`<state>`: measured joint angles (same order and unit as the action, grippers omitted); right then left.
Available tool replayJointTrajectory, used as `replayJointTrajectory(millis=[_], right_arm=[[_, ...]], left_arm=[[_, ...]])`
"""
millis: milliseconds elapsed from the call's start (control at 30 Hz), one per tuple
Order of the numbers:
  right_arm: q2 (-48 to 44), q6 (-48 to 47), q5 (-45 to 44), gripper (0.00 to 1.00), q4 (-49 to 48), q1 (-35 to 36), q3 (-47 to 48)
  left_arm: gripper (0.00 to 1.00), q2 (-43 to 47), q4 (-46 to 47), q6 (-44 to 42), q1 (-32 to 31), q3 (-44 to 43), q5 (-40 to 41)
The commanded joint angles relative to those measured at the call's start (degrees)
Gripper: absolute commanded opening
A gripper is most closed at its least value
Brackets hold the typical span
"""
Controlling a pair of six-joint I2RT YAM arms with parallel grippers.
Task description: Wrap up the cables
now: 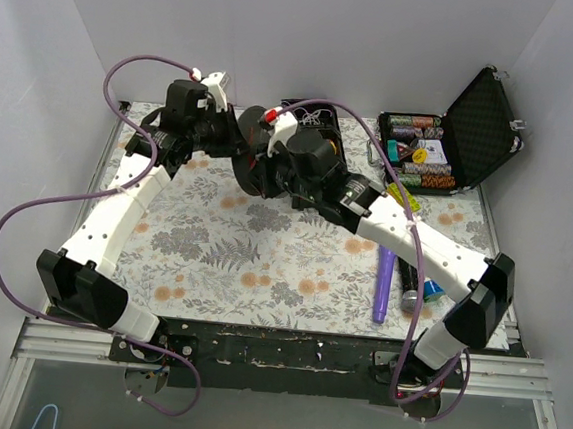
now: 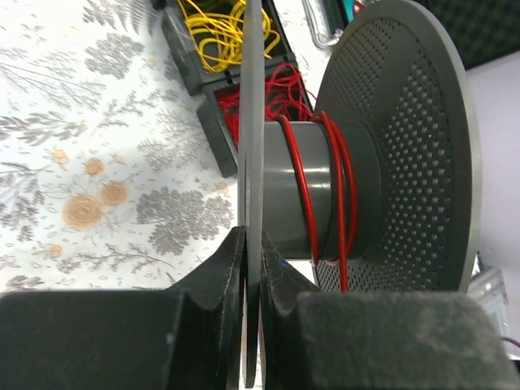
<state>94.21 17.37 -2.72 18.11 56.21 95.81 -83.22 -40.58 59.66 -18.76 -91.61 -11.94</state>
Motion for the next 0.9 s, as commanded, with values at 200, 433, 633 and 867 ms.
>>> replayJointTrajectory(millis=[200, 433, 633, 867], right_arm=[[-10.27, -6.20, 0.87, 0.29, -9.67, 3.65, -17.23], [-13.79, -5.41, 4.20, 0.33, -11.77, 1.81, -23.55], [-18.10, -5.06, 11.14, 0.41, -13.81, -1.18, -30.32], [-23.10, -4.27, 16.25, 0.45, -14.85, -5.31, -37.09]], left_arm=[[0.00, 1.66, 10.96, 4.06, 1.27, -3.57, -3.44], [0.00, 2.10, 11.22, 3.45, 1.54, -3.22, -3.79], [0.00, 2.36, 11.66, 3.53, 2.24, -1.99, -4.84], [0.00, 2.71, 11.66, 3.45, 2.51, -1.38, -5.55]])
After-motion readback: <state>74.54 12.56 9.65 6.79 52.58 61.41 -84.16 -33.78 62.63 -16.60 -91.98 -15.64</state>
